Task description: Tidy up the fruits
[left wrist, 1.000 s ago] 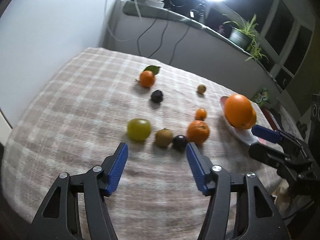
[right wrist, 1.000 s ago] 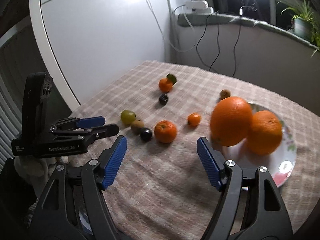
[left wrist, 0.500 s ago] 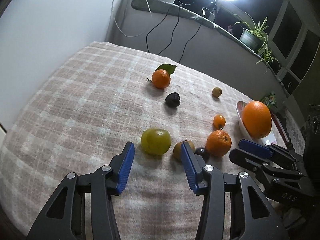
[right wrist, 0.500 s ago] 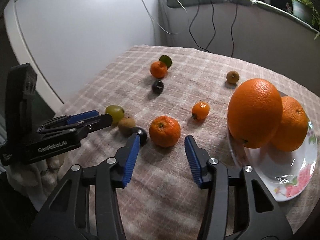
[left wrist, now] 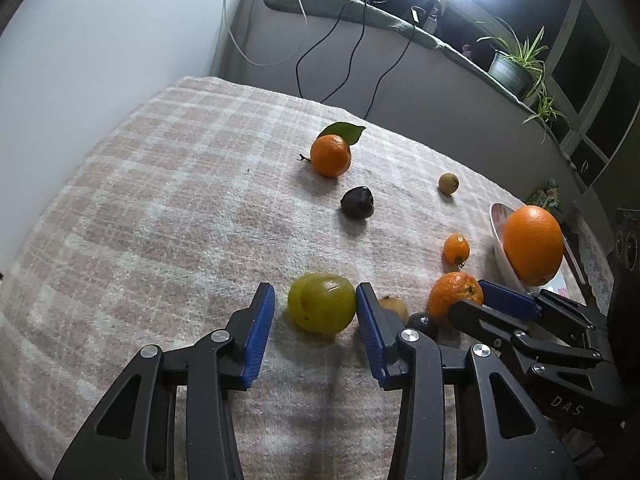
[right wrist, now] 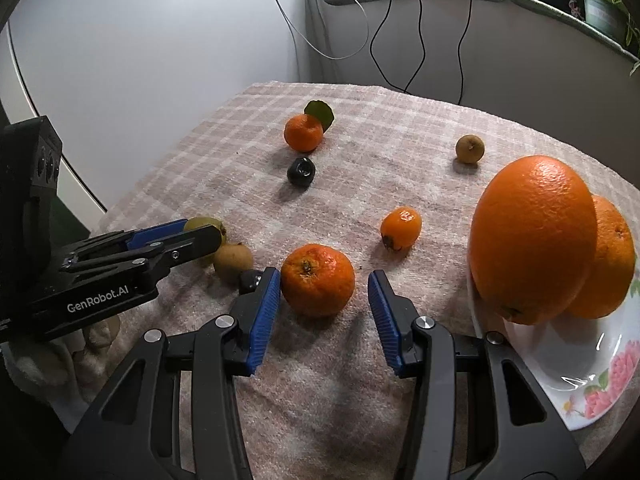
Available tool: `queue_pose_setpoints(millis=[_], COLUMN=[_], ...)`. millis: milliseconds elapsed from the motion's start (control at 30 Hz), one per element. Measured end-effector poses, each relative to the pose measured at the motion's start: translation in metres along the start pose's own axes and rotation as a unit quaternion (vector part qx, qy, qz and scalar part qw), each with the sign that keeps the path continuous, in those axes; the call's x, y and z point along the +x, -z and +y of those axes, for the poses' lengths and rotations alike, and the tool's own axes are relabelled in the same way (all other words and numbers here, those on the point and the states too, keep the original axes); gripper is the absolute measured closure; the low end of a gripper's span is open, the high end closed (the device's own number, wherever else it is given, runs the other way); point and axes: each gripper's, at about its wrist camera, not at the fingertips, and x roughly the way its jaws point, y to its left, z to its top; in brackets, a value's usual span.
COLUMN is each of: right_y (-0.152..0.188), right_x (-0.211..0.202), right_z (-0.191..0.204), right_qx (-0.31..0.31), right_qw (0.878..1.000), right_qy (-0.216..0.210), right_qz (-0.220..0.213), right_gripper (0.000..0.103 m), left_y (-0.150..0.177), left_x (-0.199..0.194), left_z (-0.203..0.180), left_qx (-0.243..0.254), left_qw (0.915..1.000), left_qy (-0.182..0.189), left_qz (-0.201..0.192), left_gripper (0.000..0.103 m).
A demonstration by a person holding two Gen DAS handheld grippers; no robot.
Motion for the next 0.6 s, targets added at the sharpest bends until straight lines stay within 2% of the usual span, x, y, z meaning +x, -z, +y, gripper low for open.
queue_pose_setpoints(millis=[200, 367, 600], right_y=[-0.0013, -0.0015, -0.0019], right_x=[0.0071, 0.0073, 0.0062], right_z=[0.0047, 0.0035, 0.0027], right_qx=[-0.009, -0.006, -0.006], right_qw=[1.000, 1.000, 1.000], right_qy=[-0.004, -0.008, -0.009], right_qz=[0.010, 0.010, 0.007], right_gripper=[0.057, 0.060, 0.061], left_y=[0.0011, 0.0009, 0.0005], left_x=[0.0012, 0.0026, 0.0006], left_z=[-0.0012, -0.0029, -0.0041], left_qx=[0.003, 0.009, 0.008], left_qw=[1.0000, 1.0000, 1.0000], left_qy=[0.000, 0.003, 0.005], left_qz=[0.000, 0.002, 0.001], left_gripper=[0.065, 0.072, 0.073])
